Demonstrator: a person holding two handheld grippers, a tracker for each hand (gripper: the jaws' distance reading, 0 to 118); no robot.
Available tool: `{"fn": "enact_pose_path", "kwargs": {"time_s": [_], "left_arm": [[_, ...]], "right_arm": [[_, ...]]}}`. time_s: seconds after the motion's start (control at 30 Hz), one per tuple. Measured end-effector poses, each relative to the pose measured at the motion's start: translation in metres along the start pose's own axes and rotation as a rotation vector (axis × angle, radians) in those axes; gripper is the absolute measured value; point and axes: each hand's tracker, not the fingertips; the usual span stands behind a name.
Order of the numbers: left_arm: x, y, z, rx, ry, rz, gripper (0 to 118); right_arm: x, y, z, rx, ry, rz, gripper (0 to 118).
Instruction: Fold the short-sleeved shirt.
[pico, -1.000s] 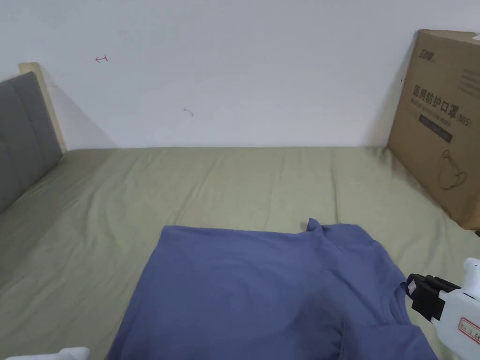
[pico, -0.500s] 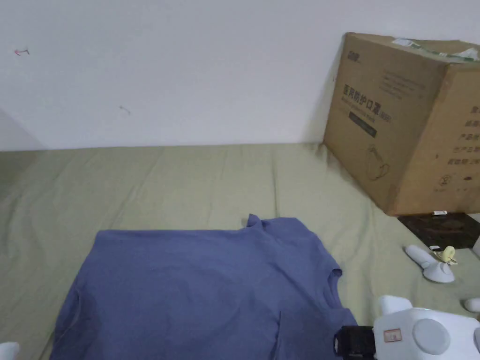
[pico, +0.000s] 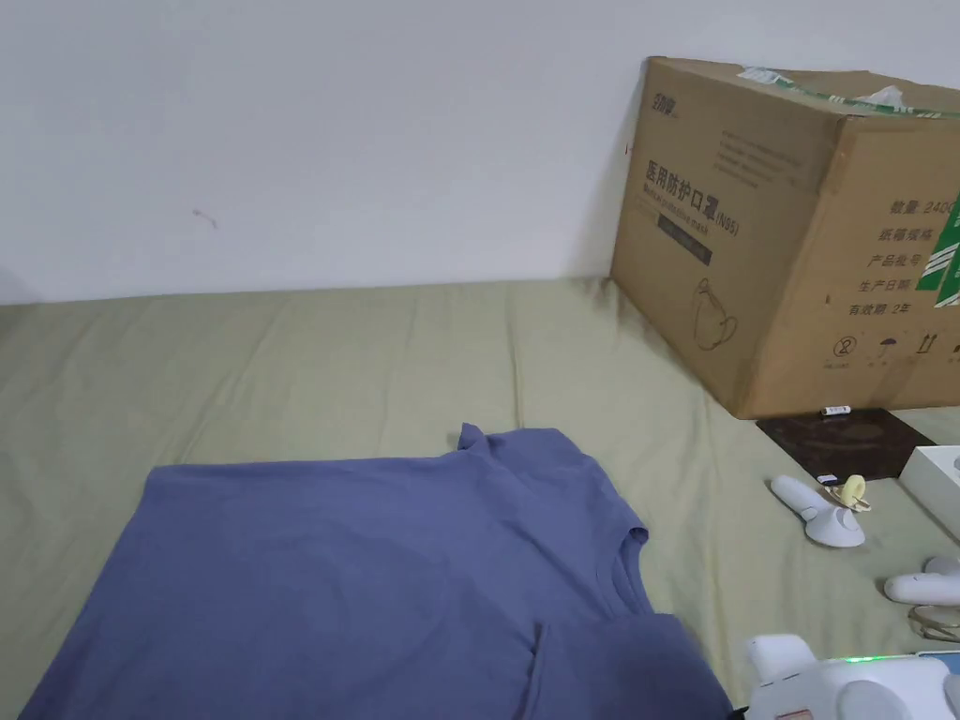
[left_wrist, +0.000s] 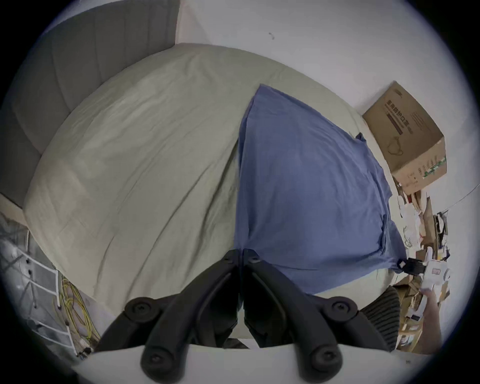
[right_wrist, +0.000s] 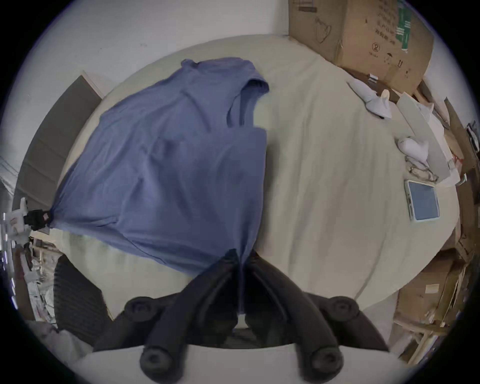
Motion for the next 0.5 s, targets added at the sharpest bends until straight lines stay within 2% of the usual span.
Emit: {"fn": "enact_pose_path", "kwargs": {"time_s": [0.17,0.27,0.37,0.5], "left_arm": [[-0.006,-0.002,0.007,-0.012,-0.021,0.013,2],[-0.007,-0.007,0.015,-0.024,-0.045,0.022,2],[-0.014,-0.003,0.021,-0.022,-0.107,0.101,2],[-0.014,0.031,0.024,0.013,-0.157,0.147,2]], "right_arm": [[0.001,-0.009,0.024,0.013,-0.025,0.072,2],[0.004,-0.012,0.034,0.02,-0.015,0.068,2],[0.005,-0.011,0.046,0.059,-0.005,0.042,2],[0.014,0.018,0.054,0.15,0.065,-0.062,2]]}}
